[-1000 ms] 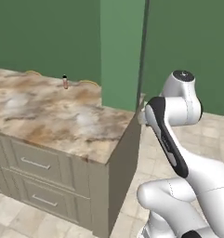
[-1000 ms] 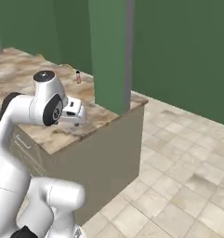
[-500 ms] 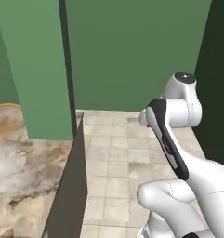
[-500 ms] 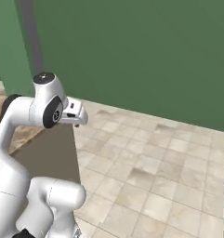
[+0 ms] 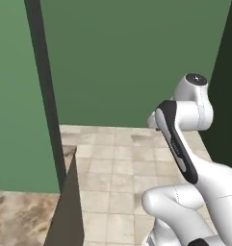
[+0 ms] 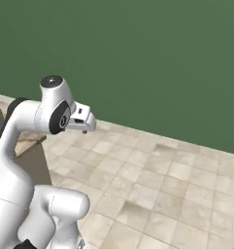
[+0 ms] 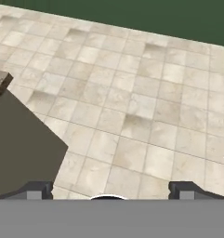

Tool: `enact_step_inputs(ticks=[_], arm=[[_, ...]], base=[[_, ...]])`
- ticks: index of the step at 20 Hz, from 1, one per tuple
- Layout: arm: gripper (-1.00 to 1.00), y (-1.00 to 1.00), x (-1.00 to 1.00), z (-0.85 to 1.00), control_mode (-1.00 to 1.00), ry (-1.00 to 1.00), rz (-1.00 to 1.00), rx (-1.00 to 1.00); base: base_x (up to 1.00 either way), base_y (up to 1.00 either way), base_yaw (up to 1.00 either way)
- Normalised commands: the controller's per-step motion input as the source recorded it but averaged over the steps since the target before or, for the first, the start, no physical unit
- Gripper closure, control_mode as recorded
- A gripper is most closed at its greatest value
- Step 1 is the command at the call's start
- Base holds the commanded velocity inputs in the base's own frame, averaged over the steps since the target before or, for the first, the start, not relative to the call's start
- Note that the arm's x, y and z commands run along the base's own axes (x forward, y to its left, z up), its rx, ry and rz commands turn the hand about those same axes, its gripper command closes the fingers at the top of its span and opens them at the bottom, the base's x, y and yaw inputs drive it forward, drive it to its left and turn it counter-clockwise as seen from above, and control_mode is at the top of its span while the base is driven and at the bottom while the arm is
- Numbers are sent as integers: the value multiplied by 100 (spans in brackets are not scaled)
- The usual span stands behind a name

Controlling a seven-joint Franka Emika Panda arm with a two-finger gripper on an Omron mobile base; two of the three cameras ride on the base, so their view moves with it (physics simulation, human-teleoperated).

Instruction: Place the large bottle from the dining counter next to the other large bottle outside the sink, and place the small bottle from the dining counter next to the other small bottle inside the sink.

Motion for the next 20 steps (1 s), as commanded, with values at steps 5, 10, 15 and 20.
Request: enact_step_inputs(ticks=[5,10,15,20], arm=[[-100,0,0,0,100,0,0,0],[-100,0,0,0,100,0,0,0],[-100,0,0,0,100,0,0,0],[-100,0,0,0,100,0,0,0]], base=[[100,0,7],[100,0,11],[100,0,18],[95,3,27]])
